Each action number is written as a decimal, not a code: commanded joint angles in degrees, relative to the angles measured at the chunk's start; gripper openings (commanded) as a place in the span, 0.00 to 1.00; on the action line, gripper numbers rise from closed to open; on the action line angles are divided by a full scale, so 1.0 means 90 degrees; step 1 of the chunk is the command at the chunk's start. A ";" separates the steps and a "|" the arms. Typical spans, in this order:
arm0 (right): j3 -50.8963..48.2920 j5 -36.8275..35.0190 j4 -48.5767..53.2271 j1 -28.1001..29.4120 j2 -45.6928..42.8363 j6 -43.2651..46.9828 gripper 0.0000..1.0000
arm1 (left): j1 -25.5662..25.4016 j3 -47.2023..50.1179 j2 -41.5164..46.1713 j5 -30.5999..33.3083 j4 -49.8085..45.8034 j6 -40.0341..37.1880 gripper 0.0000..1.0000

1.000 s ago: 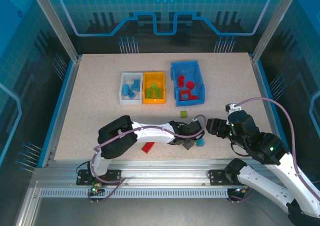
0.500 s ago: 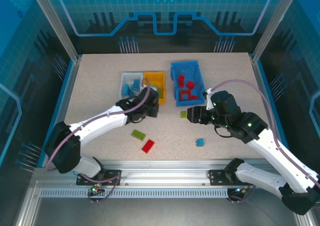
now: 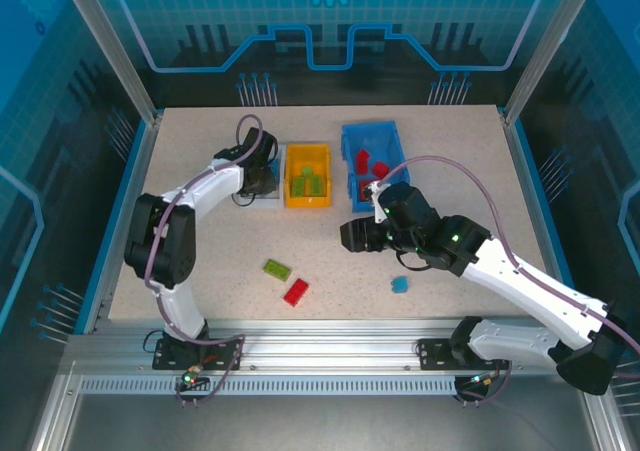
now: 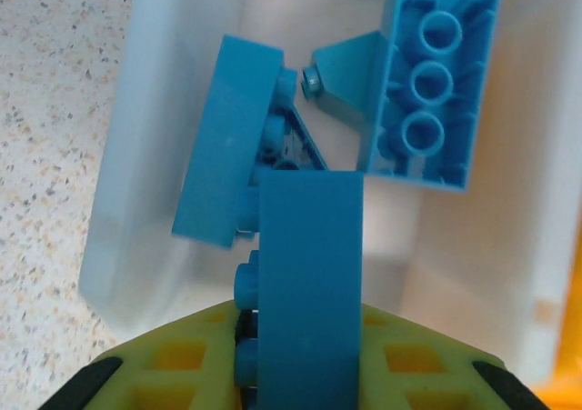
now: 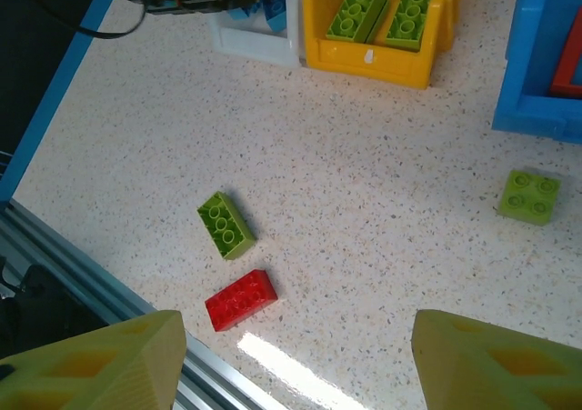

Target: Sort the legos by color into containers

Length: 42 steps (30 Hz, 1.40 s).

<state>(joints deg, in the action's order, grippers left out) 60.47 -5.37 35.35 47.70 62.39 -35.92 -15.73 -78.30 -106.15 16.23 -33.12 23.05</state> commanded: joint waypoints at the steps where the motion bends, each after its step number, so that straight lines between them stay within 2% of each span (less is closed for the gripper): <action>1: 0.0140 -0.0104 -0.0150 0.0069 -0.0006 0.0075 0.68 | 0.0008 -0.0444 -0.0350 -0.0187 -0.0371 0.0079 0.25; 6: 0.0072 -0.0013 -0.0151 0.0068 0.0072 0.0111 0.70 | 0.0015 -0.0825 -0.0567 -0.0268 -0.0560 0.0187 0.46; 10: -0.0028 0.0026 -0.0129 0.0236 0.0362 0.0385 0.73 | -0.0025 -0.0684 -0.0055 -0.0351 -0.0611 0.0256 0.54; 16: -0.0021 -0.0190 -0.0075 0.1257 0.1321 0.1436 0.78 | -0.0203 -0.0147 0.1339 -0.0621 -0.0788 0.0495 0.57; 21: 0.0072 -0.0967 0.0105 0.2205 0.2415 0.2234 0.84 | -0.0468 0.0746 0.2913 -0.0945 -0.0994 0.0976 0.59; 26: 0.0511 -0.1211 0.0092 0.2258 0.3239 0.2259 0.85 | -0.0574 0.1688 0.4933 -0.1168 -0.1393 0.1645 0.59; 32: 0.1229 -0.1187 -0.0139 0.2283 0.4156 0.2204 0.86 | -0.0586 0.2574 0.7375 -0.0842 -0.1827 0.2514 0.61; 36: 0.1487 -0.1163 -0.0141 0.2350 0.4564 0.2495 0.87 | -0.0576 0.2691 0.7983 -0.0834 -0.2066 0.2626 0.61; 39: 0.1597 -0.1340 0.0191 0.2346 0.4738 0.2693 0.89 | -0.0577 0.2551 0.7965 -0.0878 -0.2306 0.2543 0.61; 42: 0.1455 -0.1142 0.0273 0.2406 0.4582 0.2685 0.91 | -0.0584 0.2518 0.7933 -0.0968 -0.2333 0.2498 0.60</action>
<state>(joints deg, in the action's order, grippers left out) 73.06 -15.99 35.55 68.29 104.29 -13.34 -20.75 -55.40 -34.44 8.05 -51.83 45.04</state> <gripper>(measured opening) 0.903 0.605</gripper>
